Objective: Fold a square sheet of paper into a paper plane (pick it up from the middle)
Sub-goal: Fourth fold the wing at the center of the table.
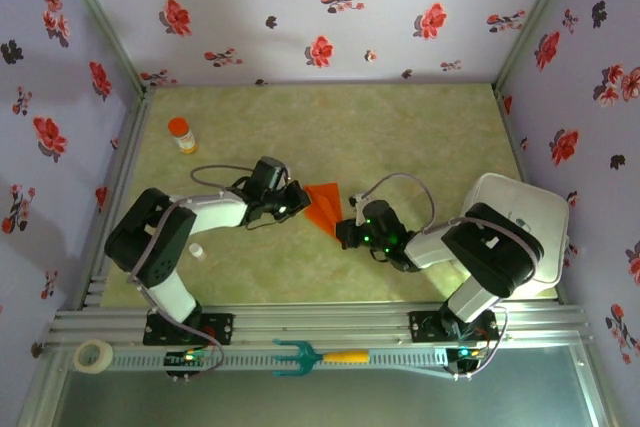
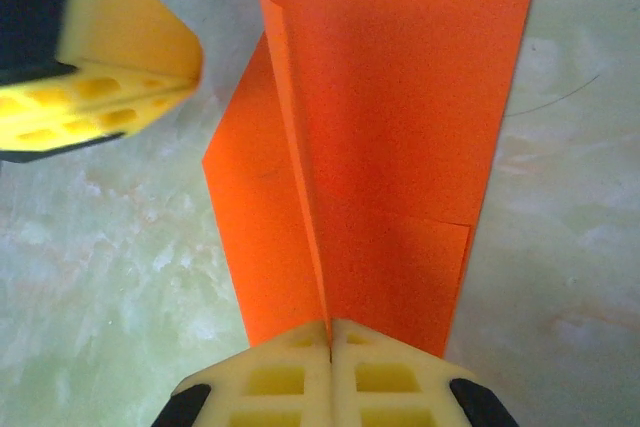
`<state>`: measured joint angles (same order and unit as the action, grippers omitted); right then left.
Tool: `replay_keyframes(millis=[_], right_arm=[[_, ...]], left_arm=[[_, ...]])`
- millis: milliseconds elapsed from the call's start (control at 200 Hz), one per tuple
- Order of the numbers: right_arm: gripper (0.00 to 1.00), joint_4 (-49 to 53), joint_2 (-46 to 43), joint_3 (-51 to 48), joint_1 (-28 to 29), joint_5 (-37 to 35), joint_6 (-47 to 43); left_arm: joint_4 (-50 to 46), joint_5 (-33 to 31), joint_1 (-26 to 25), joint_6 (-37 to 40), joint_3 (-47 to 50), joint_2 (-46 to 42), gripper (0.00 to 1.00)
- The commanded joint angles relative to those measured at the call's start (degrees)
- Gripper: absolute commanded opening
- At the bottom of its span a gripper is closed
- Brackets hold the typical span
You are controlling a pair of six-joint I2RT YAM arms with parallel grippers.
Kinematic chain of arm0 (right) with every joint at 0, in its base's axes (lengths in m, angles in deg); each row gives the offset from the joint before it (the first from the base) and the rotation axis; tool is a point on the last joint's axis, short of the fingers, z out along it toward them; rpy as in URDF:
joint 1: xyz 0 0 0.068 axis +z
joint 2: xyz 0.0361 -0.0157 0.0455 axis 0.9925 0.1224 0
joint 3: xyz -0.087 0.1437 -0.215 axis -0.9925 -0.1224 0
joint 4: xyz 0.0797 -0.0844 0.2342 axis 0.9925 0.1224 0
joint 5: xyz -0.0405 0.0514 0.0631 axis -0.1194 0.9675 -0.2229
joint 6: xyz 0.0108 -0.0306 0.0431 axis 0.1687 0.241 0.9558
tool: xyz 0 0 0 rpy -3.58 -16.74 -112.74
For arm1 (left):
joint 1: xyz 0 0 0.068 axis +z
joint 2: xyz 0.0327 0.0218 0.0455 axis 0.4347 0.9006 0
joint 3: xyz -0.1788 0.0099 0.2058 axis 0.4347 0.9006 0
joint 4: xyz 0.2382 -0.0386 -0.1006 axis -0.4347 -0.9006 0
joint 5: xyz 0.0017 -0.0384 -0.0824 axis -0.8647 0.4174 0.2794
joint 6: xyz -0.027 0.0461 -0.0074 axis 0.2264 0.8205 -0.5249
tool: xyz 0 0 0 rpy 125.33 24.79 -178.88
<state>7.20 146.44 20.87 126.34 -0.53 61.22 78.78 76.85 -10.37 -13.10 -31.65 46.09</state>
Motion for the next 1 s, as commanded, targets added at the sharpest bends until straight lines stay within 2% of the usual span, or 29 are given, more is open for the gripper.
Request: replay_keyframes(millis=[0, 385, 745, 995], right_arm=[[0.03, -2.62, 1.20, -1.25, -0.64, 1.12, 2.44], [0.03, -3.17, 1.86, -1.44, -1.09, 1.42, 4.61], [0.05, -0.90, 1.40, -1.13, -1.03, 3.05, 9.12], [0.06, 2.12, 0.05, -0.56, -1.01, 3.99, 7.76]], left_arm=[[1.06, 2.12, -0.81, 0.77, -2.36, 2.35, 0.04], [0.19, 1.61, -2.39, -0.64, -2.17, 7.08, 0.00], [0.85, -3.64, -3.95, -4.03, 2.68, 5.45, 0.00], [-1.09, -5.45, -4.03, -3.51, 2.80, 3.47, 0.00]])
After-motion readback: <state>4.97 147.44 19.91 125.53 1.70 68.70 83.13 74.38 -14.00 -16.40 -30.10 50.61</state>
